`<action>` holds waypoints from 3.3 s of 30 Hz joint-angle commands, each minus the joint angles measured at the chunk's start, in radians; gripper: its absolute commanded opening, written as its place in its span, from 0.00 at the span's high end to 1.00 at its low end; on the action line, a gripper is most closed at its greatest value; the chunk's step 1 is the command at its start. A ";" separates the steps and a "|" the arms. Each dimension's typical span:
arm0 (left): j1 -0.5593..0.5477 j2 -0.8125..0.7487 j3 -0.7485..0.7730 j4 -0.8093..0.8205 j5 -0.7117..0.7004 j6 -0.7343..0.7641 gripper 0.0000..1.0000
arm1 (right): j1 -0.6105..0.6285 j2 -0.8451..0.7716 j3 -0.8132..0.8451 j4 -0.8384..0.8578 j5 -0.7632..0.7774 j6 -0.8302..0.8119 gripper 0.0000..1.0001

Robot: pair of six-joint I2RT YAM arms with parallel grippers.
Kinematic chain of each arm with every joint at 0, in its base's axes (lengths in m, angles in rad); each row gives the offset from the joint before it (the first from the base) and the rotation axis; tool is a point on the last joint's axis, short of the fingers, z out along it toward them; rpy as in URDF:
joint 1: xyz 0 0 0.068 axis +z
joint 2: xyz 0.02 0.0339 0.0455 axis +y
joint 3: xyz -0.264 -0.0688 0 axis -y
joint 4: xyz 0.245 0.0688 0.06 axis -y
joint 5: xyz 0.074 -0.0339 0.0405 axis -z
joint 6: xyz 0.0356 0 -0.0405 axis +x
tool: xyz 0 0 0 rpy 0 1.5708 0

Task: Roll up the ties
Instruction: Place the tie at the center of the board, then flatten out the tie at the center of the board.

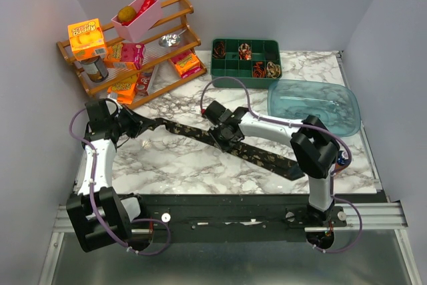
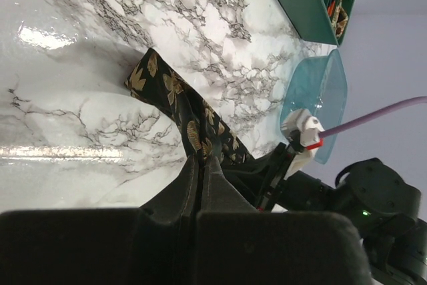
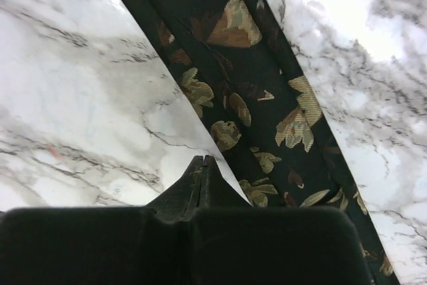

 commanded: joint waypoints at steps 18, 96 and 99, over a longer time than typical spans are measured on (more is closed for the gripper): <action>0.006 -0.005 0.038 -0.015 -0.033 0.124 1.00 | 0.002 0.323 0.510 0.020 0.171 -0.048 0.99; 0.008 0.112 0.123 -0.052 -0.191 0.210 0.17 | 0.071 0.283 0.423 0.069 -0.265 -0.353 0.25; 0.003 0.112 0.100 0.009 -0.179 0.144 0.17 | 0.073 0.278 0.381 0.076 -0.222 -0.358 0.24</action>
